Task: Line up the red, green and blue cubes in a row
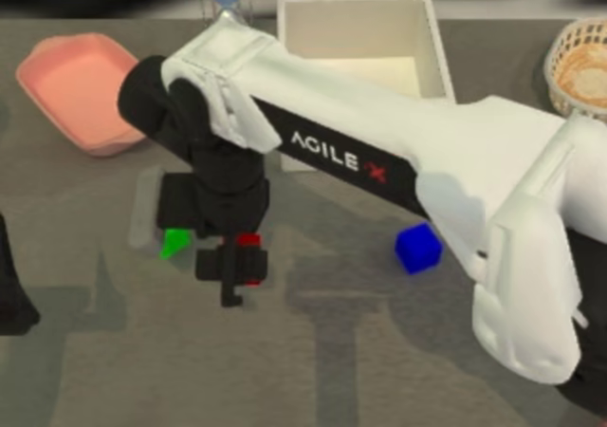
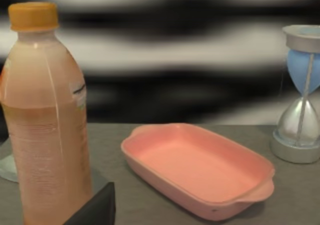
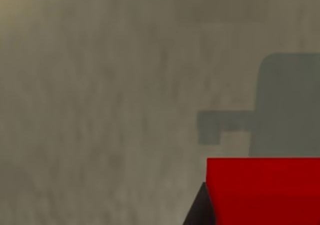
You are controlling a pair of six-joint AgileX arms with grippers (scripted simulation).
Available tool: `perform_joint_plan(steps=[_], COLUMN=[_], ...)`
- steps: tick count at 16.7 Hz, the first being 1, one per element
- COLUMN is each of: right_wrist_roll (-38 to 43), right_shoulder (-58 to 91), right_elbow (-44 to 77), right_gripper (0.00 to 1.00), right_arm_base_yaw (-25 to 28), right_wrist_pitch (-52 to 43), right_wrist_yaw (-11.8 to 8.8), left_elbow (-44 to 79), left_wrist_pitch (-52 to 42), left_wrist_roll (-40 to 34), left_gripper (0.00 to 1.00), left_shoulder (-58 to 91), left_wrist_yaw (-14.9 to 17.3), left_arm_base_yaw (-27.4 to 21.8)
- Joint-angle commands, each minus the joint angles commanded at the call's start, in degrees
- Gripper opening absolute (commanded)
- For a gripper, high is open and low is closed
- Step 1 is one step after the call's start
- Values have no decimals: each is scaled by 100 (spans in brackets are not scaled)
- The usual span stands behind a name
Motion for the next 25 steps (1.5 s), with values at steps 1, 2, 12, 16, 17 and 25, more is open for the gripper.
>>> perform_joint_plan(steps=[1,2,12,16,17,25], right_wrist_roll=[-7,-15,-26,-26,-26,-26], right_shoulder=[-21,-38,-69,-69,-69,-69], right_elbow=[-304,-566,-999,-999,-999,-999], right_gripper=[0,0,23,53,60,100], right_arm_base_yaw=[11,23,44,44,44,44], right_wrist_pitch=[242,476,905,905,905,905], right_wrist_yaw=[-1,-2,4,4,4,4], left_elbow=[0,0,0,0,0,0], left_wrist_pitch=[0,0,0,0,0,0], left_wrist_roll=[0,0,0,0,0,0], left_gripper=[100,100,100,100,100,100], left_shoulder=[0,0,0,0,0,0], left_wrist_yaw=[0,0,0,0,0,0], left_arm_base_yaw=[0,0,0,0,0,0])
